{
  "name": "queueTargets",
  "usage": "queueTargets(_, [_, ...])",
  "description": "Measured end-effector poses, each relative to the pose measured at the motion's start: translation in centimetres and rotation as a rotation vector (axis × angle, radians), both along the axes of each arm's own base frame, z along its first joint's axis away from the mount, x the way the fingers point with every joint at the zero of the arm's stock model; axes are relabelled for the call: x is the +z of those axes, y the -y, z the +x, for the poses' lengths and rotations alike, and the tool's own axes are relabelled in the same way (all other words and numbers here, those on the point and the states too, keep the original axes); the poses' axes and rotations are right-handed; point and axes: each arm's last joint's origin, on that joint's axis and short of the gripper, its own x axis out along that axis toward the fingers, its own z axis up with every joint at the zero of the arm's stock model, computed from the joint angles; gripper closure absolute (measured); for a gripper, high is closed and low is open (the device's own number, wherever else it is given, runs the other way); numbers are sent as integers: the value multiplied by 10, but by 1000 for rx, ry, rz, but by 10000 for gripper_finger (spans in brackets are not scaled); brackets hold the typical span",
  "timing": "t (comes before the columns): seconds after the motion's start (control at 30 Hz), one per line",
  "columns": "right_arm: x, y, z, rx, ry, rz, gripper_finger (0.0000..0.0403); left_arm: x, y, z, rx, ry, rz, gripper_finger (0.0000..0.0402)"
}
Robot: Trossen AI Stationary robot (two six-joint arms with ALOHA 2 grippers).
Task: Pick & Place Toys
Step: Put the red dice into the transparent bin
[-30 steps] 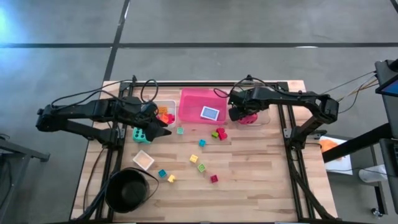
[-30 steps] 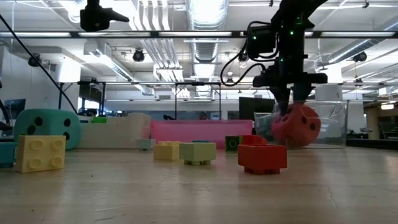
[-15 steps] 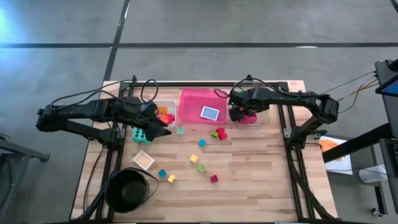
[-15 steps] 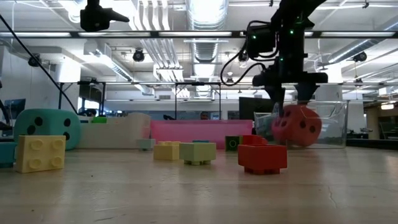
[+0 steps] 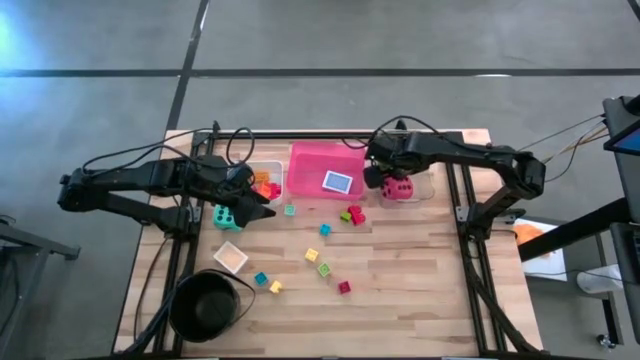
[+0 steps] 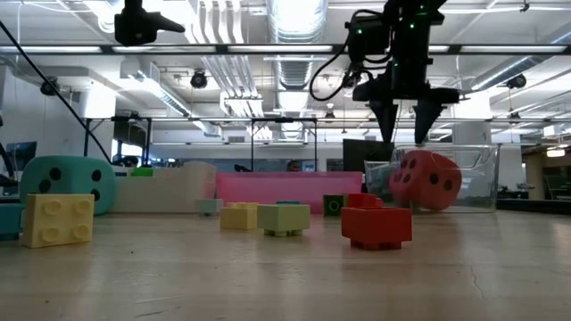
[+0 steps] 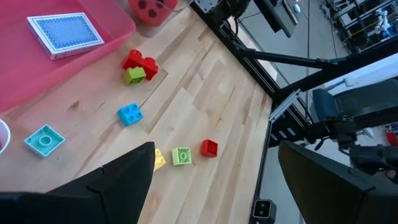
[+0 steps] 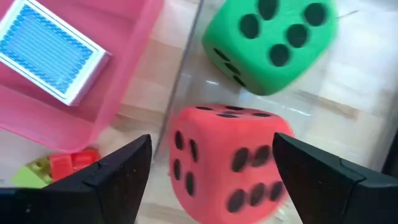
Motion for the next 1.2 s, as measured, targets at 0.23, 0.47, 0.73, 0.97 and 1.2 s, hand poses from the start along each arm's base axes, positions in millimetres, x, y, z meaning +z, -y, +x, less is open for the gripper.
queueTargets(0.23, [16,-2,-6,17,-61,2,139,0,0,0,0,-6,0,60])
queueTargets(0.47, [7,-5,-10,-20,-89,21,314,0,0,0,0,-6,0,60])
queueTargets(0.73, [-5,-4,-8,-15,-63,26,386,0,0,0,1,-6,0,60])
queueTargets(0.97, [-13,-5,-9,-14,-72,32,394,0,0,0,2,-6,1,60])
queueTargets(1.2, [-26,-5,-7,-16,-15,48,394,0,0,0,3,-5,2,60])
